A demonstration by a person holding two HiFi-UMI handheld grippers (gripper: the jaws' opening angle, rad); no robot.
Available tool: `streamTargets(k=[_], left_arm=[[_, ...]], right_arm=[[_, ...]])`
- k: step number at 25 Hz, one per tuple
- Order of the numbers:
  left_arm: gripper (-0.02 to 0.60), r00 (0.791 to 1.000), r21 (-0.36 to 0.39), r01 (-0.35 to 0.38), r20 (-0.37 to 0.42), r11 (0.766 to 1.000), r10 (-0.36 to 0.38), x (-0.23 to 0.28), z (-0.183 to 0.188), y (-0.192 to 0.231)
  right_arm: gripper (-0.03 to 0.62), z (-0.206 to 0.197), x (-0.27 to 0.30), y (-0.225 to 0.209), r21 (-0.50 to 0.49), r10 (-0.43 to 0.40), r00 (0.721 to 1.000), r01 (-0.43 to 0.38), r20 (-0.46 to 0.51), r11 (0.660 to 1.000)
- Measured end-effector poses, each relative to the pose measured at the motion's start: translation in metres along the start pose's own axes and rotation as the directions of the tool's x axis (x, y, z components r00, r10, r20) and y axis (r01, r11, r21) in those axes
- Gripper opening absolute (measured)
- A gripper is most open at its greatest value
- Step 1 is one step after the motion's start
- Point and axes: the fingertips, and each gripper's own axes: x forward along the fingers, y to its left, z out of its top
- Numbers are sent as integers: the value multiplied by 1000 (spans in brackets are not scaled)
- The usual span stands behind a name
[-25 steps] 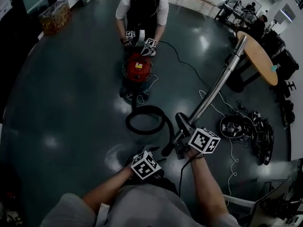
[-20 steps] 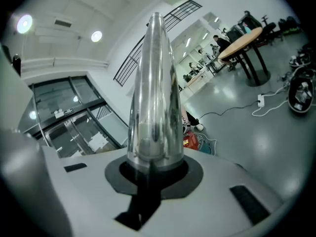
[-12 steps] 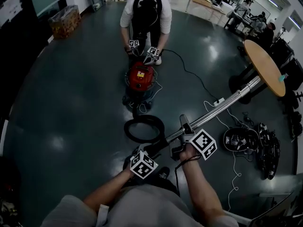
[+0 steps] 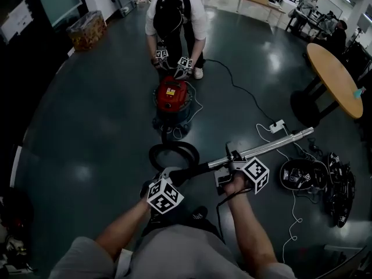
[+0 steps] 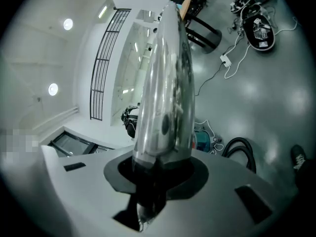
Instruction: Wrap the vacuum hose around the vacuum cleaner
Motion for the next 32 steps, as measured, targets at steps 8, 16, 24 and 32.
streamTargets(k=[8,16,24,32], left_arm=[[137,996,90,-90,32,992,87,6,35,3],[138,990,122,-135,44,983,131,3,53,8],[138,999,216,-31,45,976,22,17,53,11],[138,994,209,69,63,975,-84,53,52,33]], right_arm=[[151,20,2,-40,32,-50,993,54,-108,998],[221,14,-10,-52,98,48,960,-22,-276,995],[221,14,-30,-78,193,-2,965,55,-262,980],[238,31,-12,-98,147,-156,965,189,-213,971]])
